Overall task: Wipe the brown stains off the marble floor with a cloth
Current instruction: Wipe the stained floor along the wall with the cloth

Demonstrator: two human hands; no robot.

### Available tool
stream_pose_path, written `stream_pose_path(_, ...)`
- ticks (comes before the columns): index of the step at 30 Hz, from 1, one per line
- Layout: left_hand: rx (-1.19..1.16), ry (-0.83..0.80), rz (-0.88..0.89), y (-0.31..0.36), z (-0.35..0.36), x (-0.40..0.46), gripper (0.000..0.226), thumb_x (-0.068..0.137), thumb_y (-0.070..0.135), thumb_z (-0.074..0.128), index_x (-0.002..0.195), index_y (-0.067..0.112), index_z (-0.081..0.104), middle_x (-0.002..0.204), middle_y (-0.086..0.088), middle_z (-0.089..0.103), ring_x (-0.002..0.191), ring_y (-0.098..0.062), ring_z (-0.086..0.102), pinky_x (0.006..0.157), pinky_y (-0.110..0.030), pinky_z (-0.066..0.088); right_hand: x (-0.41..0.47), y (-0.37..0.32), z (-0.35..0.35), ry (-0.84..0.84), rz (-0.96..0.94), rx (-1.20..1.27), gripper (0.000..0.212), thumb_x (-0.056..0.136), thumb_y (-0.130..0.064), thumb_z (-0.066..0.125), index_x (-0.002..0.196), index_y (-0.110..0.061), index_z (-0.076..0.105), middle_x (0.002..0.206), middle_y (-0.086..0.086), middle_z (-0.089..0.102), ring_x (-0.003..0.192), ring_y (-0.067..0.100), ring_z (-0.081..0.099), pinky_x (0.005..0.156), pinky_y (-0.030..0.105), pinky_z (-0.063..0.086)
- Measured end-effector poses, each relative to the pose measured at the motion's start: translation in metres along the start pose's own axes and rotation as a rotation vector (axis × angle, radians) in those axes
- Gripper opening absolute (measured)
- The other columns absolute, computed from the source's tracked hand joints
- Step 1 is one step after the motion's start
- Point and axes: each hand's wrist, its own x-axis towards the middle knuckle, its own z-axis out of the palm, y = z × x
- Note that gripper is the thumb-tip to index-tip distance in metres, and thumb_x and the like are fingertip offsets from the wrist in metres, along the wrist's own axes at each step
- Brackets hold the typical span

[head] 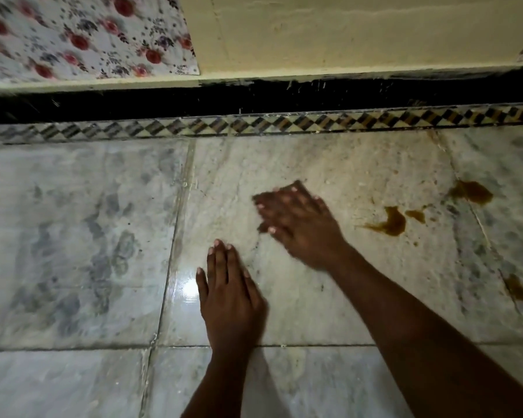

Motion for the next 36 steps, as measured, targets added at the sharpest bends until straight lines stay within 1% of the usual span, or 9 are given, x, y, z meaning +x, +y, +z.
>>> stream_pose_path(5, -0.004, -0.021, -0.003, 0.002, -0.005, 0.000, 0.063, 0.104, 0.029, 0.032, 0.166, 0.015, 0.034, 0.177, -0.002, 0.022, 0.165, -0.017, 0.014, 0.134, -0.049, 0.015, -0.052, -0.020, -0.006, 0.111, 0.578, 0.051, 0.061, 0.110, -0.060, 0.026, 0.168, -0.045, 0.016, 0.180, -0.001, 0.015, 0.166, 0.034, 0.007, 0.128, 0.063, 0.020)
stream_pose_path(11, 0.003, -0.028, 0.002, 0.002, -0.005, 0.001, 0.065, 0.103, 0.031, 0.033, 0.165, 0.014, 0.035, 0.177, -0.003, 0.022, 0.165, -0.018, 0.016, 0.133, -0.050, 0.016, -0.026, -0.017, -0.004, 0.024, 0.115, 0.049, 0.056, 0.109, -0.060, 0.024, 0.165, -0.054, 0.022, 0.178, -0.008, 0.020, 0.166, 0.027, 0.014, 0.127, 0.061, 0.023)
stream_pose_path(17, 0.010, -0.047, 0.000, 0.003, -0.007, 0.002, 0.067, 0.102, 0.032, 0.033, 0.166, 0.014, 0.031, 0.178, -0.003, 0.020, 0.165, -0.018, 0.015, 0.133, -0.050, 0.016, -0.014, 0.000, -0.008, 0.106, 0.650, 0.074, 0.060, 0.111, -0.057, 0.018, 0.169, -0.044, 0.010, 0.180, 0.002, 0.011, 0.166, 0.032, 0.004, 0.130, 0.062, 0.014)
stream_pose_path(22, 0.031, -0.060, 0.016, 0.001, -0.007, 0.001, 0.066, 0.103, 0.031, 0.036, 0.166, 0.012, 0.033, 0.178, -0.006, 0.021, 0.165, -0.021, 0.017, 0.133, -0.051, 0.017, -0.079, -0.019, -0.009, 0.016, 0.223, -0.001, 0.058, 0.111, -0.056, 0.027, 0.168, -0.049, 0.015, 0.180, -0.005, 0.014, 0.166, 0.026, 0.011, 0.130, 0.055, 0.018)
stream_pose_path(25, 0.026, -0.061, 0.011, 0.002, -0.006, 0.001, 0.066, 0.103, 0.030, 0.034, 0.166, 0.011, 0.031, 0.178, -0.007, 0.019, 0.166, -0.021, 0.014, 0.133, -0.051, 0.015, -0.044, 0.011, -0.014, 0.070, 0.604, 0.015, 0.061, 0.110, -0.057, 0.023, 0.169, -0.045, 0.015, 0.180, -0.001, 0.015, 0.167, 0.031, 0.004, 0.129, 0.060, 0.016)
stream_pose_path(27, 0.016, -0.052, 0.019, 0.003, -0.005, 0.001, 0.065, 0.103, 0.030, 0.032, 0.166, 0.011, 0.031, 0.178, -0.008, 0.020, 0.166, -0.022, 0.014, 0.133, -0.051, 0.016, -0.002, 0.005, -0.018, 0.051, 0.887, 0.153, 0.062, 0.110, -0.058, 0.014, 0.169, -0.044, -0.002, 0.181, 0.001, -0.005, 0.165, 0.033, -0.012, 0.130, 0.063, 0.003)
stream_pose_path(29, 0.011, -0.042, 0.033, 0.002, -0.005, 0.001, 0.065, 0.103, 0.029, 0.033, 0.165, 0.010, 0.033, 0.177, -0.009, 0.022, 0.165, -0.024, 0.016, 0.133, -0.051, 0.017, 0.019, -0.018, -0.018, 0.007, 0.778, 0.190, 0.060, 0.111, -0.056, 0.014, 0.162, -0.042, -0.016, 0.180, 0.001, -0.012, 0.165, 0.034, -0.015, 0.130, 0.063, 0.000)
stream_pose_path(33, 0.002, -0.026, 0.045, 0.000, -0.004, 0.001, 0.063, 0.102, 0.026, 0.039, 0.162, 0.006, 0.038, 0.175, -0.014, 0.027, 0.163, -0.029, 0.024, 0.132, -0.051, 0.020, -0.060, -0.038, -0.008, 0.013, 0.111, 0.049, 0.059, 0.111, -0.055, 0.028, 0.168, -0.046, 0.016, 0.180, -0.003, 0.015, 0.167, 0.029, 0.008, 0.127, 0.059, 0.021)
stream_pose_path(36, -0.066, -0.027, 0.232, -0.002, -0.001, -0.002, 0.058, 0.103, 0.025, 0.041, 0.156, 0.003, 0.048, 0.172, -0.015, 0.032, 0.161, -0.030, 0.030, 0.129, -0.052, 0.029, -0.122, 0.003, -0.021, -0.086, 0.208, 0.036, 0.062, 0.107, -0.060, 0.033, 0.167, -0.052, 0.015, 0.180, -0.009, 0.012, 0.167, 0.025, 0.007, 0.125, 0.059, 0.026)
